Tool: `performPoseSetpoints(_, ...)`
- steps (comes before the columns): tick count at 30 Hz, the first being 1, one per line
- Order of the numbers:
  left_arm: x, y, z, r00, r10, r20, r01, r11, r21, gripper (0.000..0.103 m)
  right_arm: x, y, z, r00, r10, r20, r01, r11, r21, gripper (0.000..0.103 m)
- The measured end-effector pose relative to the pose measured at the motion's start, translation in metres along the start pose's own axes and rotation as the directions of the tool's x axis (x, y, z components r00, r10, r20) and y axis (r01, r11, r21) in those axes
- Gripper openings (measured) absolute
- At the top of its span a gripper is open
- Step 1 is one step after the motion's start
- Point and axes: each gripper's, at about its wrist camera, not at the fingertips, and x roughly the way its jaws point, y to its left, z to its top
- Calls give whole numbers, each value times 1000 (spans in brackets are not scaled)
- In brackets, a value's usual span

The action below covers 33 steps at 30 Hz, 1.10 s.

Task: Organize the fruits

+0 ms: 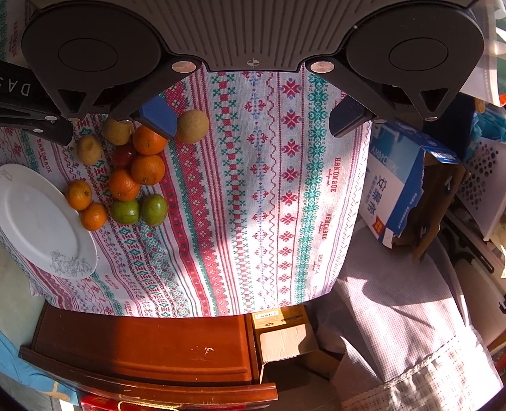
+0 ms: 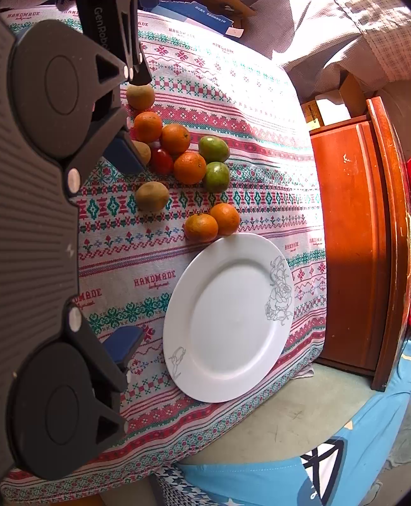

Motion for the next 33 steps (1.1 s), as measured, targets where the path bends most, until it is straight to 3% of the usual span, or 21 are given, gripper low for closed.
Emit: performPoseSetpoints(33,1,-3,-3,999,-47,5,47,999,-7,102,-2,-5,-3,1000,5,10,-5,1000,-1,100)
